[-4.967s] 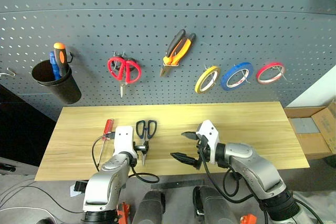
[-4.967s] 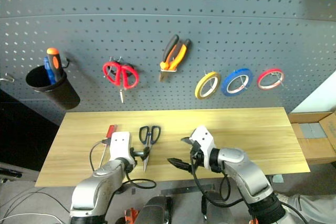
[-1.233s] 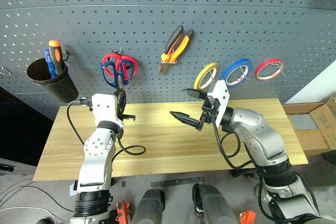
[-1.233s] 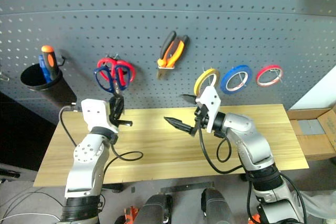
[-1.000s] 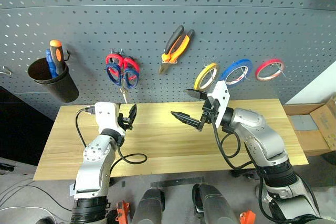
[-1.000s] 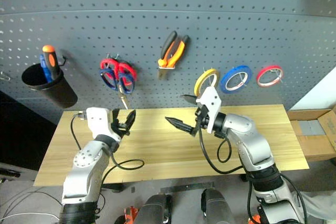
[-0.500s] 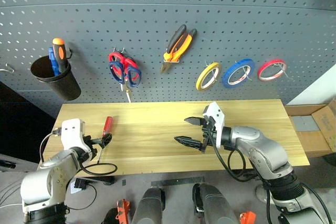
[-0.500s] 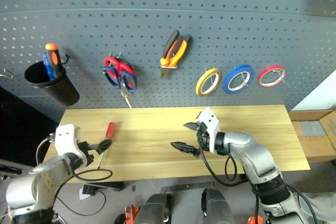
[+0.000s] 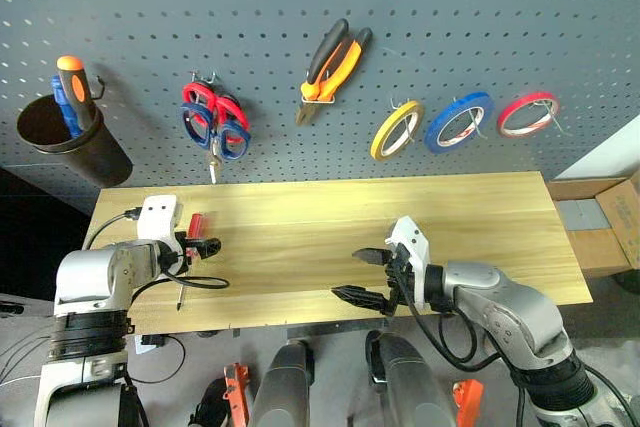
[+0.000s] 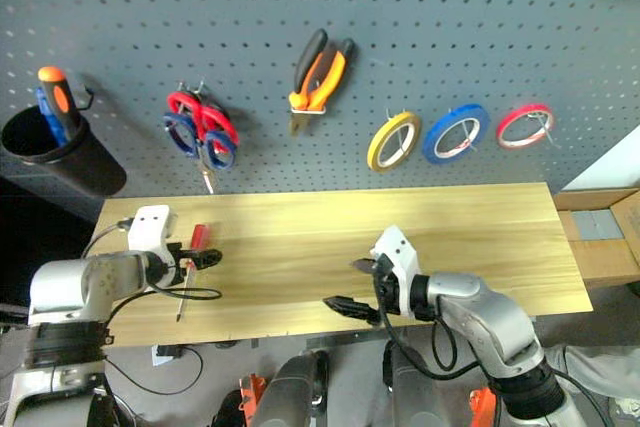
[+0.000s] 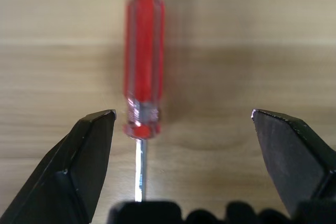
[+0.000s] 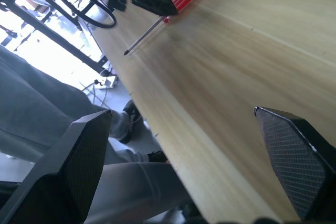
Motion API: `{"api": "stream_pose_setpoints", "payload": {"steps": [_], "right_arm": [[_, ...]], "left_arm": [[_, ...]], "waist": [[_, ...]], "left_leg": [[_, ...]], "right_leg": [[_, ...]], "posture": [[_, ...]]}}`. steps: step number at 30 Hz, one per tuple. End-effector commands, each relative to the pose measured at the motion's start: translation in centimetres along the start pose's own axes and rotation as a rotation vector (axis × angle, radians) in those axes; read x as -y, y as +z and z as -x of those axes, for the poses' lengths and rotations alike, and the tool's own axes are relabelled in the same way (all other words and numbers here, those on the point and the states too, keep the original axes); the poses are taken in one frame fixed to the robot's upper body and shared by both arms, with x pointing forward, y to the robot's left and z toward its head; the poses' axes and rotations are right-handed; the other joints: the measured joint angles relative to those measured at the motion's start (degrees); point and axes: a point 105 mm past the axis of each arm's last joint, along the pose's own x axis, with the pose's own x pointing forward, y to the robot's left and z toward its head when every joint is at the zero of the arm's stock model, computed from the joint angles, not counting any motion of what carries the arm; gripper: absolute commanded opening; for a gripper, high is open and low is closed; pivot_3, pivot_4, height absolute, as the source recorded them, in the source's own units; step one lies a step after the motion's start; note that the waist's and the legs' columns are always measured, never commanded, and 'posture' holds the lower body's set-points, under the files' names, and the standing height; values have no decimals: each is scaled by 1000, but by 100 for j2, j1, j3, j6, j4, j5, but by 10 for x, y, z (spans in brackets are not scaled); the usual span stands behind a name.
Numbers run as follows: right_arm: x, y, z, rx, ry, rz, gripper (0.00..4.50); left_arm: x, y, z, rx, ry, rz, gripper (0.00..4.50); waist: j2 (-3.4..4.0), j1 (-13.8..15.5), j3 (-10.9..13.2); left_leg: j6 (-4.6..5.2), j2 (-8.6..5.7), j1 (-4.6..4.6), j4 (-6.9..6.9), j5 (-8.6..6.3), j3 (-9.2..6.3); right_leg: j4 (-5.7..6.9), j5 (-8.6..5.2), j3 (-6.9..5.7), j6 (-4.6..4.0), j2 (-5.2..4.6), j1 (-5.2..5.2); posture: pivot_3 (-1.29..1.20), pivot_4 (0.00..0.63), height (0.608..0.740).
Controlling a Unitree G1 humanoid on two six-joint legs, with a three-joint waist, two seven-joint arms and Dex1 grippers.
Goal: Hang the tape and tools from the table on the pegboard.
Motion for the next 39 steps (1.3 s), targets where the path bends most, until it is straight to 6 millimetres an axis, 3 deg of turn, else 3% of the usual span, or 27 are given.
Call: {"api": "stream_pose_setpoints", "payload": {"steps": [1, 9, 20, 23, 32, 35, 39], "right_arm": [[-8, 7, 5, 21, 11, 16, 4500], [-11, 5, 9, 10, 3, 7, 4500], [-13, 4, 9, 4, -4, 0, 4500], [-13, 4, 9, 2, -8, 0, 4500], [-9, 4, 8, 1, -11, 5, 4500], [-8, 5, 6, 4, 9, 10, 4500], [-21, 17, 8, 38, 143, 30, 4500]], "left_arm": [[-5, 2, -1, 5, 23, -3, 4461], [-12, 5, 0, 33, 33, 21, 4461], [-15, 23, -7, 101, 37, 8, 4461], [-9, 18, -8, 78, 12, 1, 3871], [-11, 11, 0, 75, 25, -1, 761], [-6, 11, 11, 120, 14, -59, 762], [16, 12, 42, 246, -55, -179, 762]], "waist": [[3, 6, 45], [13, 23, 193], [13, 30, 291], [16, 30, 298], [17, 29, 302], [16, 28, 301], [9, 24, 296]], "left_leg": [[0, 1, 0, 0, 0, 0], [-3, 1, -3, 0, 1, 0], [-20, 1, -6, -8, 7, 1], [-30, 1, -6, -15, 12, 2], [-48, -1, -3, -57, 22, 7], [-63, 0, -3, -78, 30, 7], [-69, 3, -17, -85, 33, 7]], "right_leg": [[1, 0, 0, 0, 0, 0], [-4, -1, 0, 2, -2, -1], [-9, -5, -2, 10, -2, -6], [-11, -9, -2, 16, -2, -7], [-21, -12, 3, 22, -5, -15], [-24, -13, 1, 23, -5, -26], [-26, -15, 0, 25, -5, -45]], "posture": [[36, 440, 740], [30, 459, 740], [25, 465, 740], [23, 465, 740], [28, 455, 740], [32, 428, 740], [46, 375, 740]]}}
